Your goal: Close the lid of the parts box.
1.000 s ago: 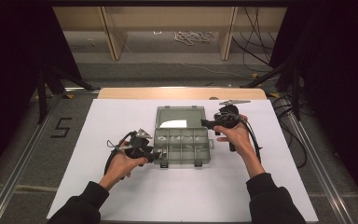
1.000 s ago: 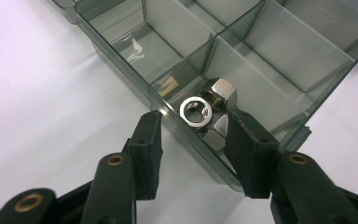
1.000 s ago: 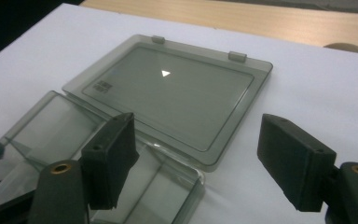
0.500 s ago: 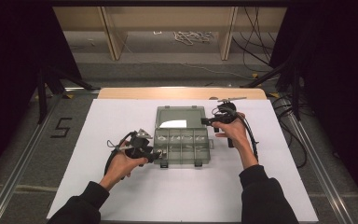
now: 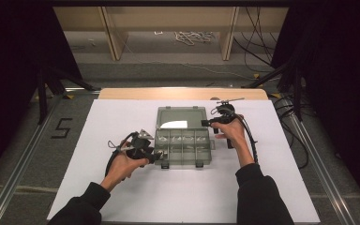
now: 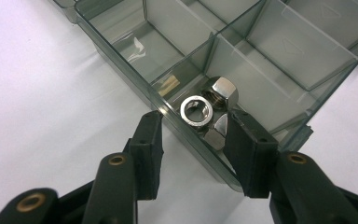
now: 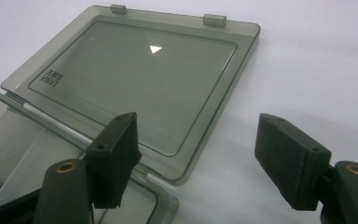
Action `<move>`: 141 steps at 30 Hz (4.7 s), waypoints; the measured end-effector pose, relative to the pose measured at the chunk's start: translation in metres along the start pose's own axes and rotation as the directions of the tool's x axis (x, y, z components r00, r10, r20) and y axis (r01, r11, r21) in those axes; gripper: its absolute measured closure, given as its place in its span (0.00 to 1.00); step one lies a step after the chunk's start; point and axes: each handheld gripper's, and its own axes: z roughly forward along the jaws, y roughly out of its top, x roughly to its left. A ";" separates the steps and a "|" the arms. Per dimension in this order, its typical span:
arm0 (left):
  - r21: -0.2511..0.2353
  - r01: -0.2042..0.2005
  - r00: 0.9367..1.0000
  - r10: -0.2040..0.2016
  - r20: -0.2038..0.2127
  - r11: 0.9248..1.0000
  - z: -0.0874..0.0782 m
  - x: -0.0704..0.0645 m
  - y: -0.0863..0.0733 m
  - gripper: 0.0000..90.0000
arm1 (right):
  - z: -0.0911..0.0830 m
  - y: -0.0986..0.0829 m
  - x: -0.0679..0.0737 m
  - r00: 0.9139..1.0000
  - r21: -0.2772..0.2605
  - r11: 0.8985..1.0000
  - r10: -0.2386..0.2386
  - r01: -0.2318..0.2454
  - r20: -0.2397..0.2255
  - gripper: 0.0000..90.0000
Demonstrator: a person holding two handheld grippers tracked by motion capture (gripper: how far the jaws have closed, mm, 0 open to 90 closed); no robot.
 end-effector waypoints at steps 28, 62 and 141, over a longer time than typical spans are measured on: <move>-0.008 0.011 1.000 -0.011 0.008 1.000 0.001 0.000 0.000 0.63 | 0.024 -0.004 -0.006 0.996 0.022 0.996 0.084 -0.084 -0.026 0.36; -0.006 -0.008 1.000 0.008 -0.005 1.000 0.002 0.000 0.000 0.63 | 0.021 -0.002 0.000 0.960 0.116 0.962 0.259 -0.247 -0.102 0.54; -0.015 0.005 1.000 -0.005 0.000 1.000 0.004 0.000 -0.001 0.65 | -0.012 -0.050 0.014 0.997 -0.368 0.927 -0.059 0.072 0.047 0.94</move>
